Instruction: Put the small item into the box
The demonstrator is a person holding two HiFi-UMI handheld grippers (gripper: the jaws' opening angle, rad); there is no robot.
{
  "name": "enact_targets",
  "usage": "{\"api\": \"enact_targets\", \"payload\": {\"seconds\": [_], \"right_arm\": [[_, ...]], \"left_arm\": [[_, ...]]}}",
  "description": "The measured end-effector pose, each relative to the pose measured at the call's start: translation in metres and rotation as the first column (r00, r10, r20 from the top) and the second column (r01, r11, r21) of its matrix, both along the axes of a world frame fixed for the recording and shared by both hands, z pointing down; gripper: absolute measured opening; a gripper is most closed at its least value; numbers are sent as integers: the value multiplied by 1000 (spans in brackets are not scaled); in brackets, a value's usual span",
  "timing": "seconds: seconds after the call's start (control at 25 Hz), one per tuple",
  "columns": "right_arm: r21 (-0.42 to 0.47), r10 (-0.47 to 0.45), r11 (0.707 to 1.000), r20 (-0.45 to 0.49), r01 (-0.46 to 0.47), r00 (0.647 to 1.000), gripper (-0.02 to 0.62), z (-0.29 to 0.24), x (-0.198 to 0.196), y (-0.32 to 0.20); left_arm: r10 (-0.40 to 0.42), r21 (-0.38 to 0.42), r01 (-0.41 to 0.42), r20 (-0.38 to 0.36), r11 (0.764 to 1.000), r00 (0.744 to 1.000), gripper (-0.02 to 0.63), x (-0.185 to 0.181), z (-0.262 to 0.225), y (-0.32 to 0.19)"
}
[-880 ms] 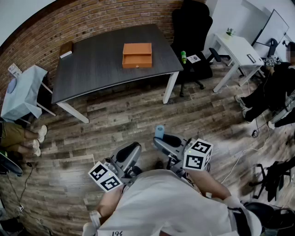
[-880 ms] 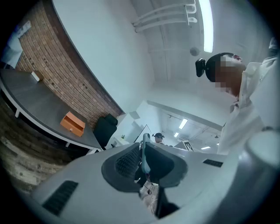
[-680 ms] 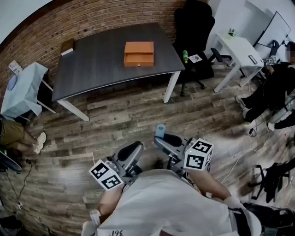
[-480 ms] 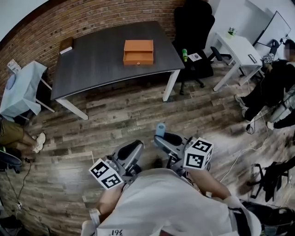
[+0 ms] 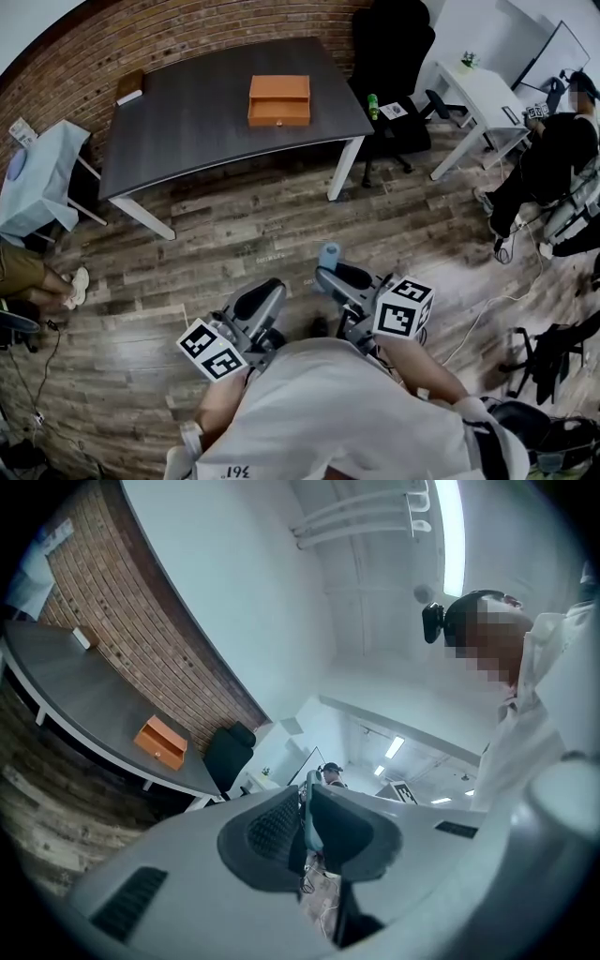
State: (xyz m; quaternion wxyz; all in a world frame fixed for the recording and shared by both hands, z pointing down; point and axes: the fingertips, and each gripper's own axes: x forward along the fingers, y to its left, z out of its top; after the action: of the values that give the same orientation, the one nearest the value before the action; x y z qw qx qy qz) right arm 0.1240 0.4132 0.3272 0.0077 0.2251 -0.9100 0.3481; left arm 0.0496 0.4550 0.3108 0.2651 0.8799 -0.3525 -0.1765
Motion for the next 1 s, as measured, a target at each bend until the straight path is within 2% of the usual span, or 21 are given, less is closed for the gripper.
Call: {"api": "enact_targets", "payload": {"seconds": [0.16,0.44,0.72,1.0], "right_arm": [[-23,31,999,7,-31,999,95,2,-3,-2],[-4,99,995,25,-99,995,94,-4,-9,-8],[28,103,994,43,-105,994,94,-11,-25,-7],[65,150,987,-38,-148,988,95,1,-38,-7]], "left_arm": [[18,0,-18,7,1000,1000,51,-2,1,0],[33,-7,-32,18,999,999,51,-13,4,1],[46,-9,-46,15,999,999,51,-29,4,0],[60,-17,-60,14,998,998,51,-48,8,3]]}}
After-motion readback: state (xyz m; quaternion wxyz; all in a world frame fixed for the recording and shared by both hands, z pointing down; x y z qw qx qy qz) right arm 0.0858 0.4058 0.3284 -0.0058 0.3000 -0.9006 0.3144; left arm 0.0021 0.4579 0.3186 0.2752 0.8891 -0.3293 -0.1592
